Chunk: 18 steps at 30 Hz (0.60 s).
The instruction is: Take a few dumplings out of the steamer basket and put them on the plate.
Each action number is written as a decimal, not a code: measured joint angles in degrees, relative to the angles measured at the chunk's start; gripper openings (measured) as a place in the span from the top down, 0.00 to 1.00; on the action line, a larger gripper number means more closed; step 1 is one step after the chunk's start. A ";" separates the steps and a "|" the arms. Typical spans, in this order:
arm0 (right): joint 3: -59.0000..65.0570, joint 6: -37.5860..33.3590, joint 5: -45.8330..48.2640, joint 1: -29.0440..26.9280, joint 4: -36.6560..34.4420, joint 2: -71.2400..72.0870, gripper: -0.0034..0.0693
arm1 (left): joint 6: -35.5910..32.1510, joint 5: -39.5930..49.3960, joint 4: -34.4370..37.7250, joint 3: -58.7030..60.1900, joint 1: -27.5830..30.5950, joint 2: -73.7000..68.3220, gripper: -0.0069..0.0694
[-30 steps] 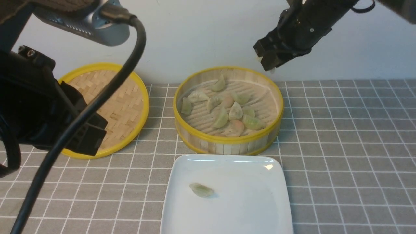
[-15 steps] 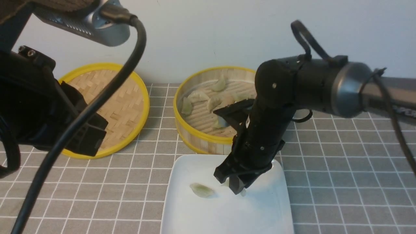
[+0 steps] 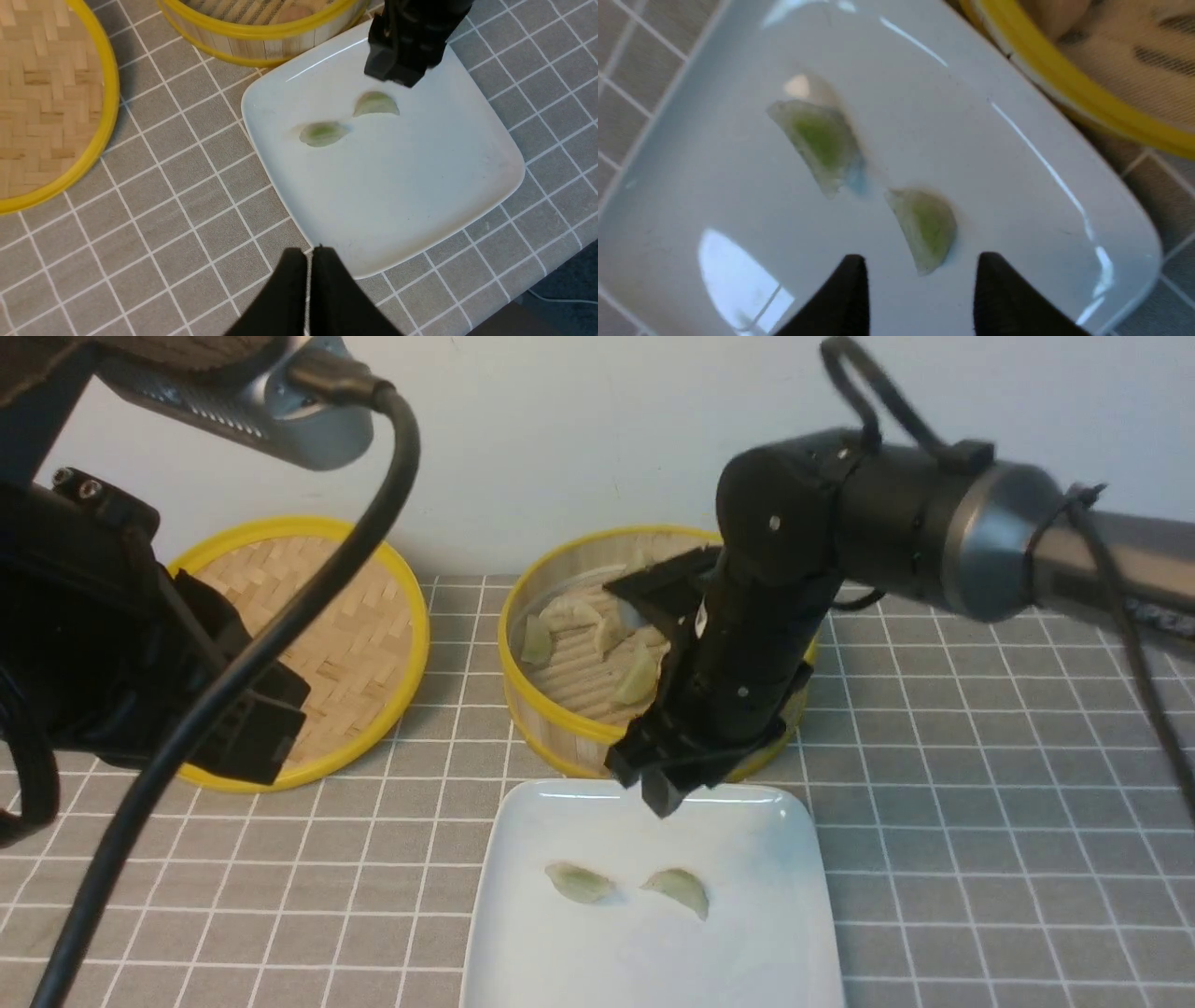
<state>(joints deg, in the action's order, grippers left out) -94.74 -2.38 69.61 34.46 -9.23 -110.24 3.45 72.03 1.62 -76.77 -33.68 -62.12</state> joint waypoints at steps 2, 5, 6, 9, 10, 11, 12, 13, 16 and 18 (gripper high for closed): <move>-0.11 0.73 0.45 0.00 0.02 5.41 0.77 | 0.00 0.00 -0.06 0.00 0.00 0.00 0.92; 0.89 2.38 0.77 0.00 0.20 15.83 0.93 | -0.06 0.00 -0.06 0.00 0.00 0.00 0.92; 1.69 2.79 0.61 0.00 0.24 19.76 0.95 | -0.06 0.00 -0.06 0.00 0.00 0.00 0.92; 6.77 4.15 -3.28 0.00 0.95 31.21 0.97 | -0.06 0.00 -0.17 0.00 0.00 0.00 0.92; 9.42 4.75 -5.22 0.00 1.31 34.52 0.97 | -0.06 0.00 -0.18 0.00 0.00 0.00 0.92; 12.50 5.16 -7.93 0.00 1.67 38.62 0.97 | -0.06 0.00 -0.18 0.00 0.00 0.00 0.92; 15.97 5.40 -10.81 0.00 1.94 42.73 0.97 | -0.06 0.00 -0.18 0.00 0.00 0.00 0.92; 19.86 5.57 -13.70 0.00 2.33 46.82 0.97 | -0.06 -0.24 -0.18 0.00 0.00 0.00 0.92; 30.62 5.73 -21.56 0.00 3.23 56.61 0.97 | -0.06 -1.59 -0.18 0.00 0.00 0.00 0.92; 40.49 5.99 -27.99 0.00 3.97 64.83 0.97 | -0.06 -2.85 -0.18 0.00 0.00 0.00 0.92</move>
<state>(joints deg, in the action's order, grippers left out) -54.25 3.62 41.62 34.46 -5.26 -45.42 3.39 69.18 1.44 -76.77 -33.68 -62.12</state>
